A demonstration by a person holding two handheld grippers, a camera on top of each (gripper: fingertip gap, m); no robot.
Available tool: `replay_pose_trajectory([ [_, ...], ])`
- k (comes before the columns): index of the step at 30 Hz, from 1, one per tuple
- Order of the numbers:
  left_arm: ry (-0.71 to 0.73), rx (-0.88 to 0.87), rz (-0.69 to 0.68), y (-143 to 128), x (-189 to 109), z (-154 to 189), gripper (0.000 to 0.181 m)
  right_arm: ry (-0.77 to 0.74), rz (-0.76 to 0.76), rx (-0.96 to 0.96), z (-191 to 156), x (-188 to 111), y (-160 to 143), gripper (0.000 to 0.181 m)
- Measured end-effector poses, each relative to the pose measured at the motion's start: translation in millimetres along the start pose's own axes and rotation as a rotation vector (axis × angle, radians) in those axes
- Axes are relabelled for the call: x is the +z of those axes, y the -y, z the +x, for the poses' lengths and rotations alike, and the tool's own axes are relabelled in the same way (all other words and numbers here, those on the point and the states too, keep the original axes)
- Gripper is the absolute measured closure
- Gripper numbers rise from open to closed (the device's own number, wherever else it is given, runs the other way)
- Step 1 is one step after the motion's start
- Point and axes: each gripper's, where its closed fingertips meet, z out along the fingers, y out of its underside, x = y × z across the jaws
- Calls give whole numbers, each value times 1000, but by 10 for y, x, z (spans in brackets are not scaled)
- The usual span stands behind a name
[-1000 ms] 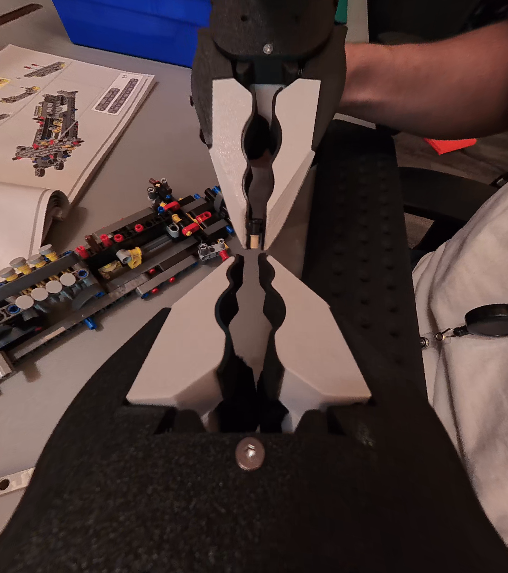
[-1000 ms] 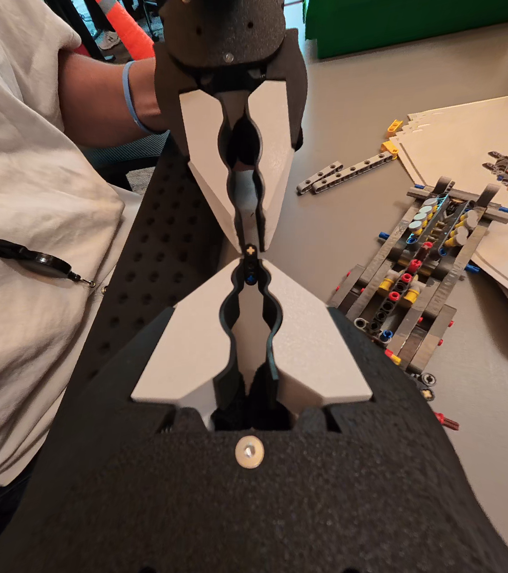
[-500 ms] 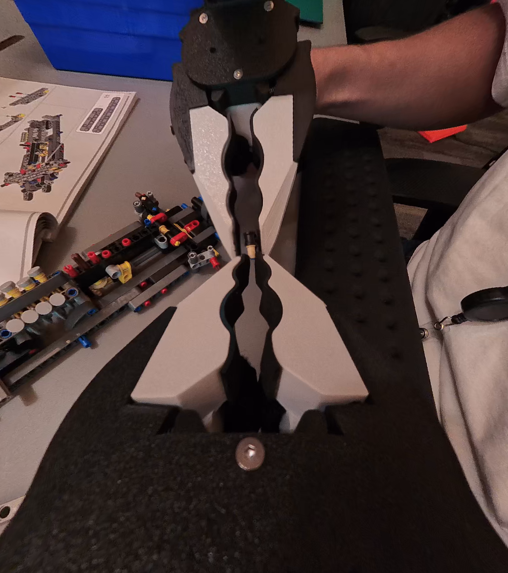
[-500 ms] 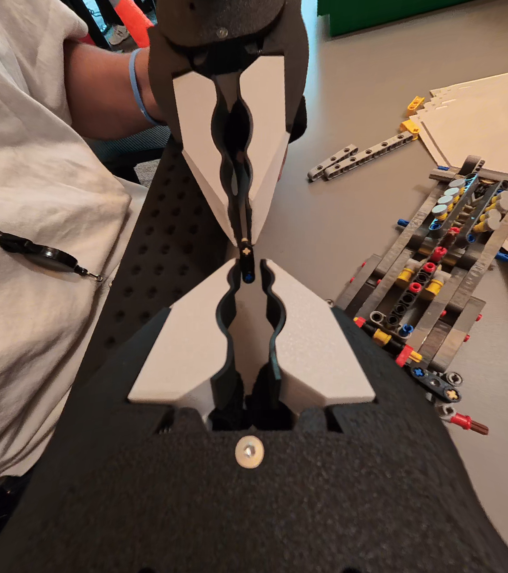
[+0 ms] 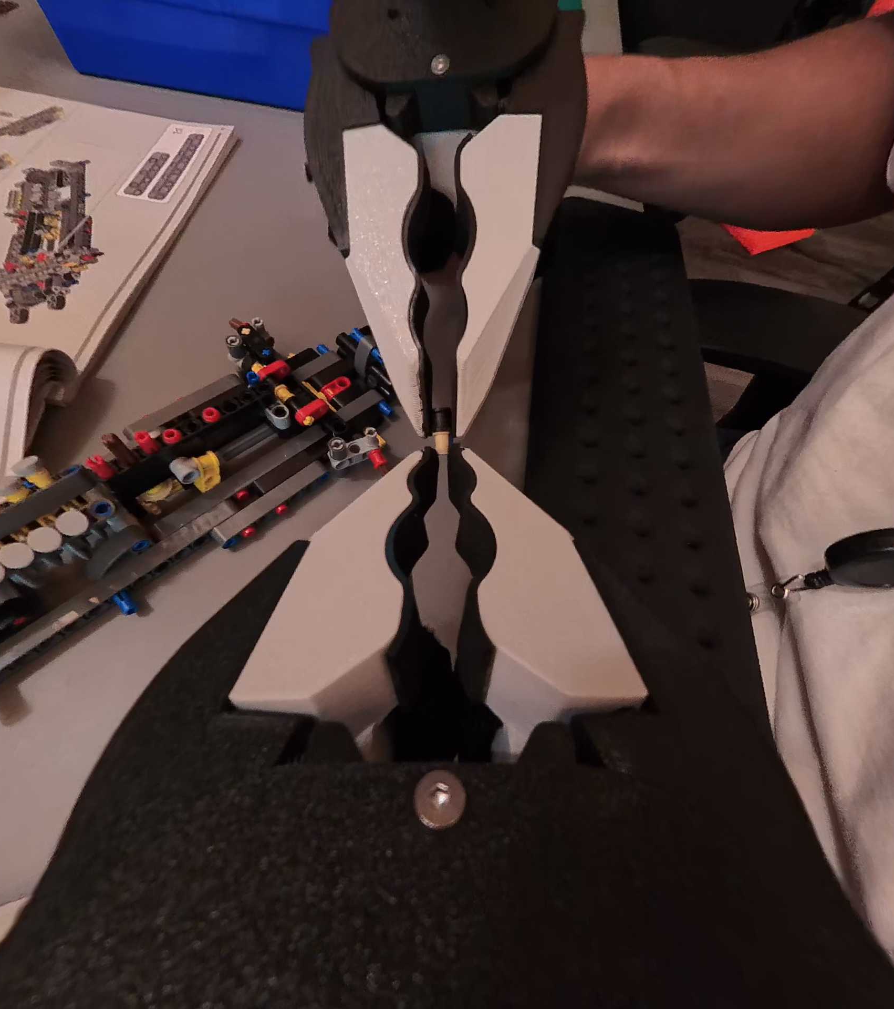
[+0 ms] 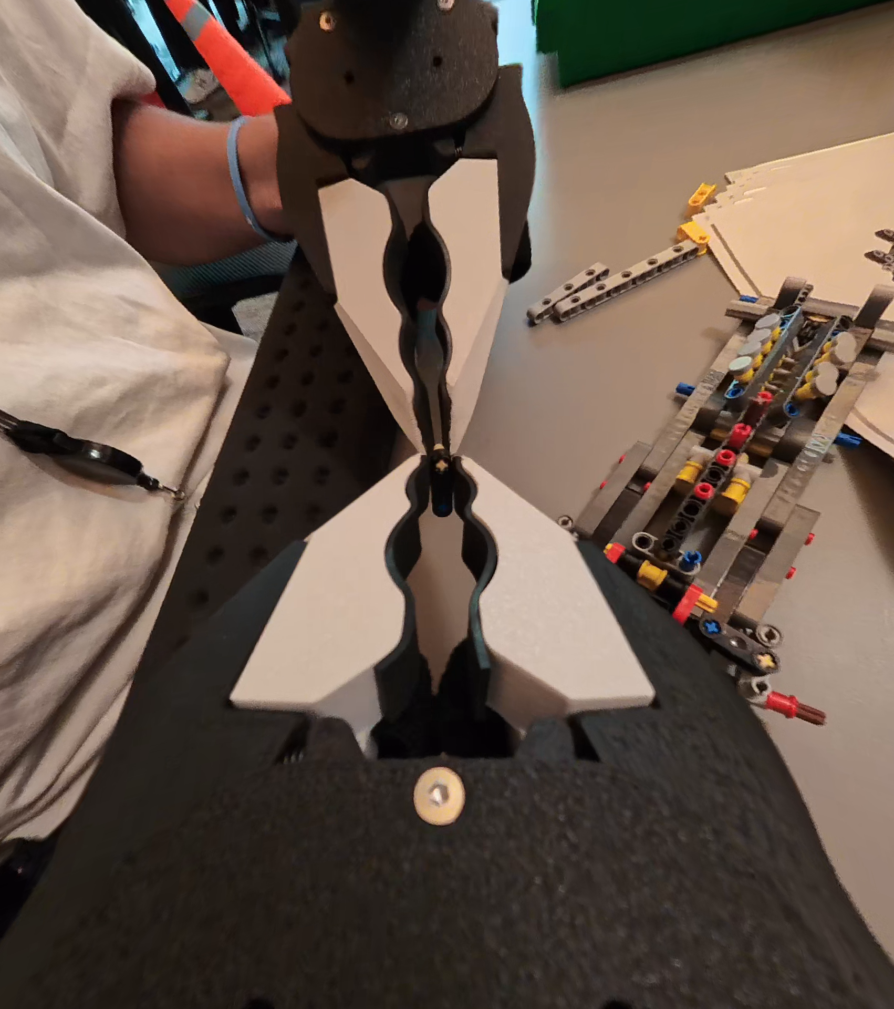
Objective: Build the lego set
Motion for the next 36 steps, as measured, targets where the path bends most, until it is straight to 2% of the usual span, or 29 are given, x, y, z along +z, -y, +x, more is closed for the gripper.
replay_pose_trajectory([
  [3,79,-68,-70,-105,99,-187,176,-110,-158,-100,196,-94,-124,175],
  [5,122,-91,-153,-231,179,-279,159,-164,-286,-211,314,-174,-169,175],
  [8,148,-115,-232,-354,271,-305,158,-193,-462,-398,416,-211,-213,175],
  [10,148,-105,-236,-351,313,-282,161,-180,-567,-464,453,-205,-277,175],
  [15,150,-147,-221,-298,404,-298,161,-66,-627,-493,417,-152,-250,175],
  [19,196,-142,-225,-281,462,-338,176,-31,-696,-519,448,-126,-273,175],
  [23,232,-127,-205,-246,442,-365,176,-13,-730,-532,485,-84,-299,175],
  [28,300,-112,-175,-189,348,-426,176,-19,-706,-441,524,-97,-212,175],
  [34,351,-147,-158,-61,94,-344,177,111,-567,-284,373,-119,1,175],
  [36,379,-174,-152,-59,-27,-266,177,182,-455,-232,245,-122,155,175],
])
